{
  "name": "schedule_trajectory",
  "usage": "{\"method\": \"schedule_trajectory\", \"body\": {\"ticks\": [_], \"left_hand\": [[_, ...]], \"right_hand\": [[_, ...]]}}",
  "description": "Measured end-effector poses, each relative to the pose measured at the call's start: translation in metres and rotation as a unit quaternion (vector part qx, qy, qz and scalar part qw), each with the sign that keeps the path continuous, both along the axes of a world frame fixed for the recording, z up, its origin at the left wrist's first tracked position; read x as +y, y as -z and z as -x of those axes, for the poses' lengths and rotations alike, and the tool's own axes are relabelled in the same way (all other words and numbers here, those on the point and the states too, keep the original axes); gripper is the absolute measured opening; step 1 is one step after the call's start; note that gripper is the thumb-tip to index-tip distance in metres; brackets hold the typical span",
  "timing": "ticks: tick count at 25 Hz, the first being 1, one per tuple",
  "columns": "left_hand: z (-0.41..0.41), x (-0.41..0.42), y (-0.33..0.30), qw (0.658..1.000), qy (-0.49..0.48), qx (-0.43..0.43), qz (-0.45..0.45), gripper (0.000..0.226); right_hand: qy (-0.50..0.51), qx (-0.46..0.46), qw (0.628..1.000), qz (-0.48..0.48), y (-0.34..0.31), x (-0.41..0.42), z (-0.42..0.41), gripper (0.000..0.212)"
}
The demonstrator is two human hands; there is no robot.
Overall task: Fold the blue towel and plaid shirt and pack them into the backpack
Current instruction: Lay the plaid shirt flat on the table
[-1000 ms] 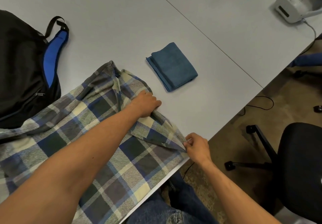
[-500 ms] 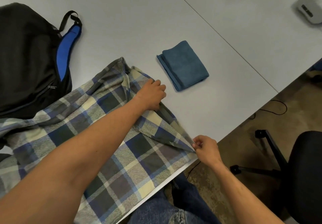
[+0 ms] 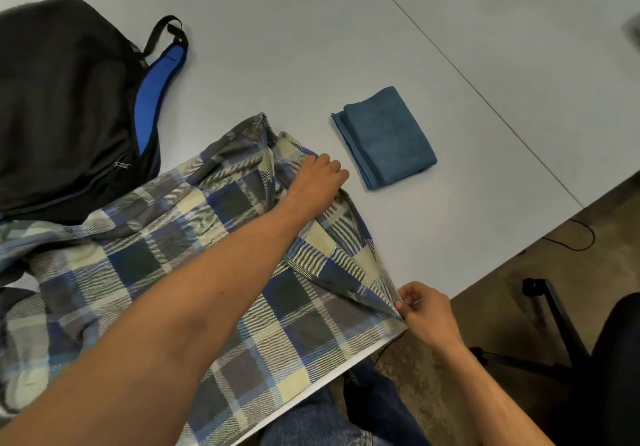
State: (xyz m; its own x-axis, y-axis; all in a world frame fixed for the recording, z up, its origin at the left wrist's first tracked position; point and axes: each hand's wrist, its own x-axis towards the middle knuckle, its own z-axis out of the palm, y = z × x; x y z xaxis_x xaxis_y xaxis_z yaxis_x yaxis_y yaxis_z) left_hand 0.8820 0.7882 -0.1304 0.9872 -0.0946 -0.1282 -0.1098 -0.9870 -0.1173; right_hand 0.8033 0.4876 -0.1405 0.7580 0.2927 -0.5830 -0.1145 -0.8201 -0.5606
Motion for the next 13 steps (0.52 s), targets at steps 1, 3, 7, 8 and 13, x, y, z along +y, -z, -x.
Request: {"method": "schedule_trajectory", "body": {"ticks": [1,3,7,8,13], "left_hand": [[0.000,0.000,0.005,1.000,0.005,-0.015,-0.006,0.017],[-0.001,0.001,0.016,1.000,0.000,-0.025,-0.010,0.027],[-0.003,0.005,0.019,0.998,-0.056,-0.001,0.010,0.054],[-0.005,0.007,0.017,0.997,-0.075,0.011,0.013,0.059],[-0.010,0.015,0.009,0.976,-0.165,0.076,0.123,0.037]], "right_hand": [[-0.001,0.002,1.000,-0.004,-0.001,-0.001,-0.001,0.011],[-0.003,0.008,1.000,-0.008,-0.003,-0.003,-0.003,0.013],[-0.017,0.020,1.000,-0.010,-0.003,-0.008,-0.006,0.017],[-0.020,0.022,0.999,-0.010,-0.003,-0.008,-0.006,0.018],[-0.038,0.023,0.999,-0.020,-0.004,-0.008,-0.010,0.020]]}}
